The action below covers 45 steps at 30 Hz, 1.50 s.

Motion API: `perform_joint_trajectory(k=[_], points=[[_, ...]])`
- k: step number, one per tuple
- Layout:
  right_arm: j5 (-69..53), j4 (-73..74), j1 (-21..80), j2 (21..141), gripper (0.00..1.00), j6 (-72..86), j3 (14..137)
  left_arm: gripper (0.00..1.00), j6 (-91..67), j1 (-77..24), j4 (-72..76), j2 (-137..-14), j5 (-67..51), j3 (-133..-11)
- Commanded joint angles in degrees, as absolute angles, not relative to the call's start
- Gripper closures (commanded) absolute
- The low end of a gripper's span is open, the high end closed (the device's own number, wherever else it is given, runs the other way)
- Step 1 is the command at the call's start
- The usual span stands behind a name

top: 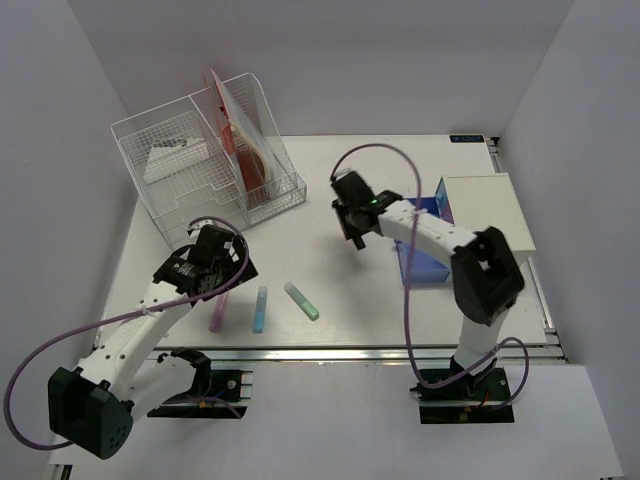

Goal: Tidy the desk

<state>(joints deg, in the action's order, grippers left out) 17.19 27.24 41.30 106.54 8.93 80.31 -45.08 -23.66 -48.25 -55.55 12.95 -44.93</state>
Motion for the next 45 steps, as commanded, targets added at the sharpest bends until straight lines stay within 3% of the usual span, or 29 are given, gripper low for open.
perform_joint_trajectory(k=[1,8,13,20,23,26,27,37,40,42,45], points=[[23.11,31.98,34.56,97.66,0.94,11.69,81.48,0.02,-43.86,-23.29,-44.74,-56.60,10.02,-43.16],[24.96,34.89,23.04,92.46,0.89,12.30,75.24,0.02,-42.45,-23.29,-41.57,-58.44,7.74,-40.87],[25.66,35.77,20.74,92.72,0.69,13.71,72.86,0.02,-42.01,-23.29,-42.37,-60.90,8.44,-41.22],[25.75,37.79,20.48,91.59,0.34,14.24,75.23,0.02,-38.77,-23.29,-39.30,-63.54,4.32,-39.99],[23.83,38.14,20.57,89.14,0.25,13.80,75.94,0.02,-37.44,-23.29,-37.36,-64.16,2.37,-38.85],[20.58,37.88,20.57,85.80,0.25,13.19,75.41,0.03,-37.35,-23.29,-36.65,-65.65,2.20,-37.71],[19.87,37.62,20.65,84.82,0.11,12.92,75.15,0.04,-37.01,-23.38,-35.95,-66.18,1.94,-37.44],[19.95,37.88,20.57,77.35,0.11,15.12,71.28,0.28,-38.76,-31.81,-38.40,-78.39,10.62,-41.04],[20.13,38.14,20.57,76.38,0.11,15.47,70.58,0.43,-39.02,-33.83,-38.85,-82.08,12.21,-42.10],[19.78,38.14,20.65,75.85,0.11,15.56,70.49,0.63,-39.81,-34.10,-39.55,-83.23,12.22,-42.45],[19.69,38.50,20.57,74.89,0.11,15.73,70.49,0.77,-40.69,-34.10,-40.60,-81.83,12.39,-42.36]])
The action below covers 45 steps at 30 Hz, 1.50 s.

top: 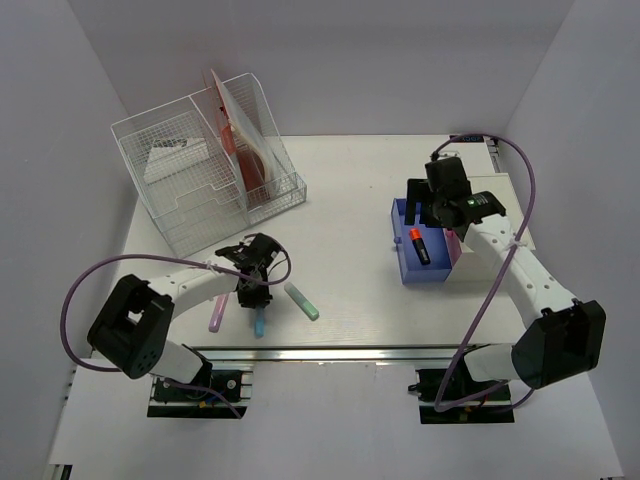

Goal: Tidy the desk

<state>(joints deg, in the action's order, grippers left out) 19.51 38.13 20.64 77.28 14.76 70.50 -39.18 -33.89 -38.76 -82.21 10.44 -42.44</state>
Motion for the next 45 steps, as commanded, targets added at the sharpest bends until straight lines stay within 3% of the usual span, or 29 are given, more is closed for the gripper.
perform_joint_trajectory(k=[1,6,12,20,29,33,40,41,43,45], points=[[19.60,38.67,20.65,74.19,0.11,15.73,70.49,0.80,-40.78,-34.10,-41.13,-79.91,12.57,-42.89],[18.72,38.59,20.65,70.14,0.11,15.91,69.35,0.92,-39.64,-34.10,-43.51,-74.63,12.92,-50.69],[20.39,34.56,20.57,61.54,0.11,19.77,65.40,0.96,-35.25,-35.06,-27.54,-76.19,3.09,-62.57],[24.86,30.06,20.48,53.09,0.11,22.06,61.96,0.99,-36.29,-39.98,-9.95,-97.18,-9.74,-85.81],[29.70,32.34,20.57,50.54,0.11,22.85,61.96,0.97,-39.10,-47.37,-10.63,-125.32,-7.21,-115.65],[29.36,32.43,20.57,49.05,0.11,23.20,61.26,0.90,-40.25,-48.69,-9.84,-130.77,-5.02,-119.70],[29.09,32.52,20.57,48.52,0.11,23.29,60.47,0.67,-41.04,-51.50,-10.28,-136.05,-1.41,-124.01],[29.18,32.43,20.57,48.60,0.11,23.29,60.47,0.55,-41.13,-51.42,-11.07,-136.14,-1.23,-124.19],[29.01,32.61,20.57,48.69,0.11,23.12,60.56,0.44,-40.78,-51.50,-11.60,-135.53,-0.88,-123.49],[28.57,32.61,20.48,48.78,0.11,22.85,60.64,0.19,-40.26,-51.42,-11.52,-133.60,1.31,-121.39]])
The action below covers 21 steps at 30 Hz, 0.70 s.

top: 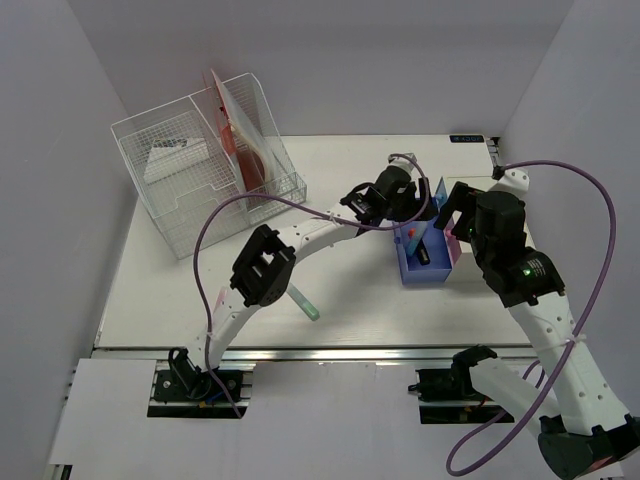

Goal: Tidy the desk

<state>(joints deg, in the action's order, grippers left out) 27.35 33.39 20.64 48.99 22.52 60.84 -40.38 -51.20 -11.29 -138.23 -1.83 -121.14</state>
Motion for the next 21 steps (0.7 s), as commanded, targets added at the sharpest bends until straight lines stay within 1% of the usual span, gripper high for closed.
perform_joint_trajectory(k=[1,2,3,8,12,13,15,16,17,18,19,20,21], points=[[27.78,32.69,20.57,48.78,0.11,22.85,60.73,0.11,-40.08,-51.50,-11.43,-132.72,1.41,-120.59],[27.16,32.70,20.57,48.95,0.11,22.59,60.82,0.04,-39.56,-51.42,-11.43,-131.93,1.93,-119.80],[26.55,32.61,20.57,49.22,0.11,21.80,60.82,0.02,-39.29,-51.42,-11.60,-130.10,2.11,-118.40],[22.16,32.35,20.57,50.45,0.11,17.32,62.05,0.02,-35.26,-51.33,-17.74,-123.24,3.34,-115.14],[15.57,30.50,20.65,51.85,0.11,12.93,62.49,0.02,-32.44,-50.11,-24.60,-112.79,10.10,-106.72],[11.90,29.98,20.83,52.29,0.11,12.22,62.58,0.02,-32.34,-49.40,-26.26,-107.02,10.89,-100.35],[8.97,29.01,23.27,54.04,0.11,9.59,63.28,0.02,-33.04,-47.30,-26.98,-100.23,11.25,-92.24],[8.88,28.66,25.03,54.75,0.11,8.71,63.37,0.02,-33.74,-44.85,-27.85,-96.63,12.29,-83.76],[9.66,28.48,27.05,55.63,0.11,6.96,63.72,0.02,-35.06,-43.52,-28.64,-89.11,13.09,-79.84],[11.06,28.30,31.86,57.81,0.11,6.33,63.89,0.02,-35.85,-42.11,-29.87,-85.29,14.57,-76.24],[13.51,28.04,34.25,59.05,0.11,5.46,64.16,0.02,-36.82,-41.93,-32.84,-81.43,20.16,-72.98],[13.97,27.78,36.10,60.63,0.11,4.84,64.25,0.02,-39.00,-41.92,-34.52,-77.65,22.82,-67.47],[13.63,27.43,38.21,63.95,0.10,4.75,64.51,0.02,-40.24,-41.84,-36.54,-70.73,24.50,-65.15]])
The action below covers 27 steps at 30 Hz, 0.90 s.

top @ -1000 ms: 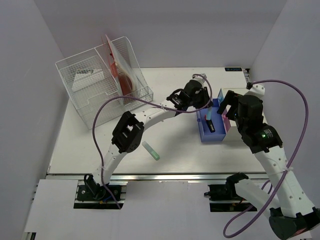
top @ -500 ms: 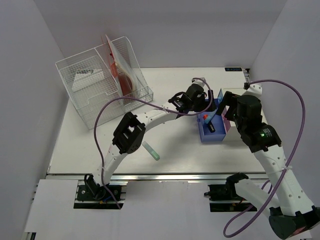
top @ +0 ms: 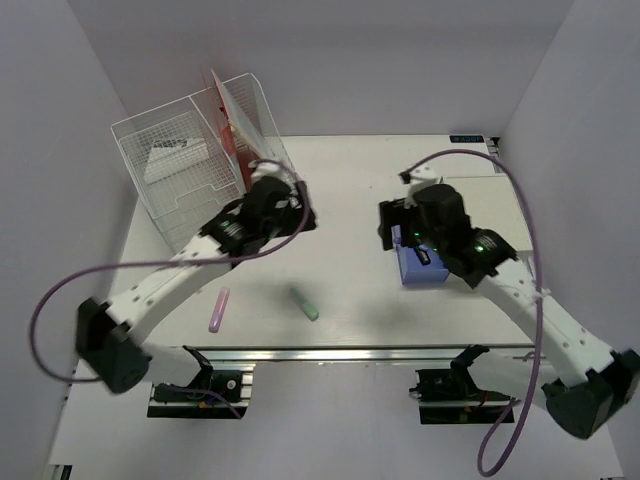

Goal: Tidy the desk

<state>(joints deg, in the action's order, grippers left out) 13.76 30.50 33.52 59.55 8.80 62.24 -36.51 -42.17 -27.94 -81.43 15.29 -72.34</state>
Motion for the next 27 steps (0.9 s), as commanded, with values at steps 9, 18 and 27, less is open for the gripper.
perform_joint_trajectory(k=[9,18,27], points=[[8.87,21.71,55.43,86.88,0.11,5.88,70.57,0.02,-63.27,-41.05,-65.72,-50.72,37.17,-55.73],[15.90,21.97,64.24,107.03,0.11,11.51,78.49,0.02,-68.73,-40.87,-70.23,-43.60,37.09,-51.60],[12.67,20.31,64.42,110.30,0.54,14.50,73.39,0.02,-67.85,-40.87,-65.93,-44.12,36.91,-48.08]])
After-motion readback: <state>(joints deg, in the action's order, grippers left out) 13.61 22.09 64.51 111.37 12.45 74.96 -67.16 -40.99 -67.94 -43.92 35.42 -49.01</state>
